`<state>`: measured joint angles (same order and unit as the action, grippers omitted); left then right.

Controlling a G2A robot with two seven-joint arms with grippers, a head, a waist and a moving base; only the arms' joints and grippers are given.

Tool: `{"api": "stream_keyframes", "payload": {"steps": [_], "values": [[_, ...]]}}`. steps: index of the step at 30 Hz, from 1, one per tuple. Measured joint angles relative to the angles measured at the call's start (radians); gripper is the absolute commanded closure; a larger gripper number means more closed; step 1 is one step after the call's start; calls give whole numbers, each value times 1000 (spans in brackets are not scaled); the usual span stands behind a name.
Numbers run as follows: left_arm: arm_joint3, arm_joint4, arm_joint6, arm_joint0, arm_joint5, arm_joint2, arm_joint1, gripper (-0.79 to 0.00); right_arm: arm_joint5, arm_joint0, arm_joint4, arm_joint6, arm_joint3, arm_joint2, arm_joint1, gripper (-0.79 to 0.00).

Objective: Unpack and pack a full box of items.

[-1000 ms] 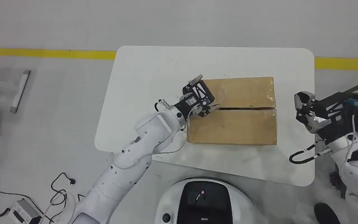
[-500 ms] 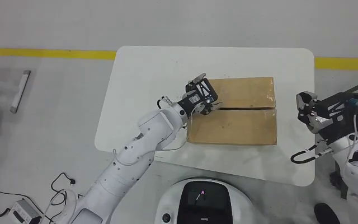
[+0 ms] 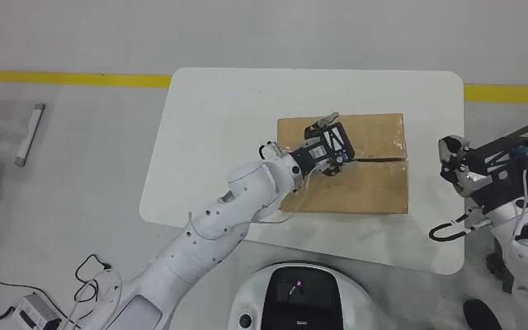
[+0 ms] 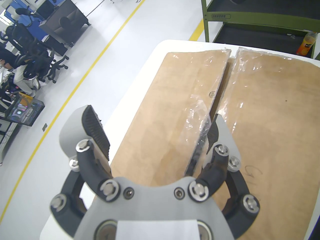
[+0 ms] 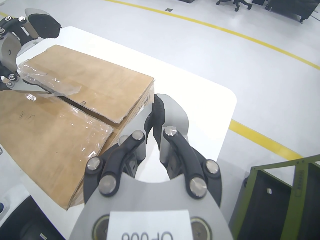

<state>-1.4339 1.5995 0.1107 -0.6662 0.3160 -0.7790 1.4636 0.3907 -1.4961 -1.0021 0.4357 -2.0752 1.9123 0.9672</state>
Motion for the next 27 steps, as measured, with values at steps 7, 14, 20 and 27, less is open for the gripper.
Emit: {"api": "stream_keyframes", "payload": {"steps": [7,14,20,27], "values": [[-21,22,0,-9,-46,-42,0,-785,-3,1,19,-9,-10,6,0,0],[-128,61,62,-113,-97,-225,-40,-785,6,23,38,-25,-11,-17,0,0],[-269,135,114,-263,-93,-384,-77,-785,18,52,59,-55,-10,-75,2,0],[-379,183,155,-405,-118,-509,-101,-785,57,126,72,-83,-18,-216,7,0]]}}
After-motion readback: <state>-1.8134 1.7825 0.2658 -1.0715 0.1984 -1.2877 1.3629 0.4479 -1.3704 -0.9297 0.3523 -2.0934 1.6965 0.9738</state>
